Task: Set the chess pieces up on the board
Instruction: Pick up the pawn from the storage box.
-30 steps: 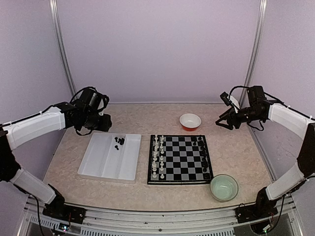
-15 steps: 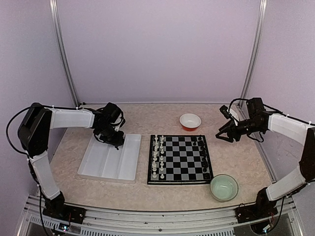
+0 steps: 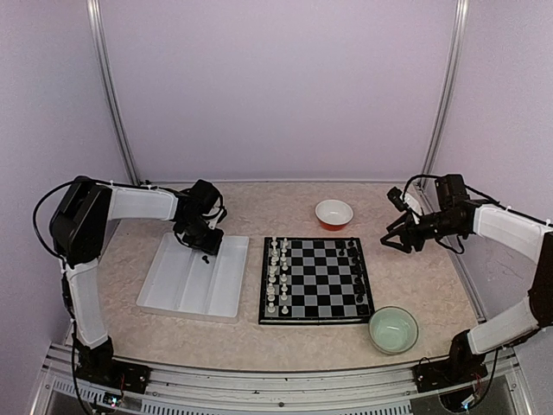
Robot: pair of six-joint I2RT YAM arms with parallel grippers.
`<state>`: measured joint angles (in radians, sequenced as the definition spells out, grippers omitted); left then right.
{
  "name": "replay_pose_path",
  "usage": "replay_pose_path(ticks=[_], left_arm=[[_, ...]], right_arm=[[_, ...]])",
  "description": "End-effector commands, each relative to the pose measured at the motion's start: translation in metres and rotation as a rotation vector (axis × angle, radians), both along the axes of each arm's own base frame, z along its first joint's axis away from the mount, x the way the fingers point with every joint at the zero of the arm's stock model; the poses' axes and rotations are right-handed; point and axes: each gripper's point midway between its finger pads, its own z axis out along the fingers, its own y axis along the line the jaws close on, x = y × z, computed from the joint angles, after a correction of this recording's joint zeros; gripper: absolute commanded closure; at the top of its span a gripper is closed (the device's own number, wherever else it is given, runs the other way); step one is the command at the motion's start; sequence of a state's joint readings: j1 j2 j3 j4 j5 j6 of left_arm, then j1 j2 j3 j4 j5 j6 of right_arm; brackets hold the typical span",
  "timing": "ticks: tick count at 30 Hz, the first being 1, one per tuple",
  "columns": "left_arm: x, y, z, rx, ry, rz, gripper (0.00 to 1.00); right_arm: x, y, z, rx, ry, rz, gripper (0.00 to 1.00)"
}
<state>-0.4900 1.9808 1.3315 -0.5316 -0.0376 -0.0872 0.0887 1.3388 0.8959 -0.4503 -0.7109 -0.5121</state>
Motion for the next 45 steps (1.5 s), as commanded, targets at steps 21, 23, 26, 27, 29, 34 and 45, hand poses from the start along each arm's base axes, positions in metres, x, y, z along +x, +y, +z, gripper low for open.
replay_pose_path(ticks=[21,23,26,27,29,34,45], left_arm=[[-0.023,0.019,-0.025,0.106,0.084,0.011,0.74],[-0.024,0.02,-0.026,0.107,0.089,0.015,0.77],[-0.028,0.02,-0.028,0.108,0.106,0.017,0.81],[-0.03,0.021,-0.029,0.109,0.111,0.017,0.82],[-0.032,0.021,-0.027,0.105,0.109,0.017,0.85],[-0.025,0.021,0.003,0.074,0.03,0.021,0.91],[-0.063,-0.069,0.141,-0.255,-0.386,-0.344,0.95]], right_arm=[[0.009,0.001,-0.004,0.009,0.022,0.013,0.45],[0.009,0.002,-0.004,0.011,0.023,0.014,0.45],[0.009,0.002,-0.003,0.013,0.026,0.015,0.46],[0.008,0.002,-0.003,0.013,0.025,0.015,0.46],[0.008,0.002,0.0,0.015,0.021,0.015,0.46],[0.008,0.008,0.016,0.033,0.001,0.045,0.48],[0.004,0.089,0.089,0.103,-0.059,0.264,0.52]])
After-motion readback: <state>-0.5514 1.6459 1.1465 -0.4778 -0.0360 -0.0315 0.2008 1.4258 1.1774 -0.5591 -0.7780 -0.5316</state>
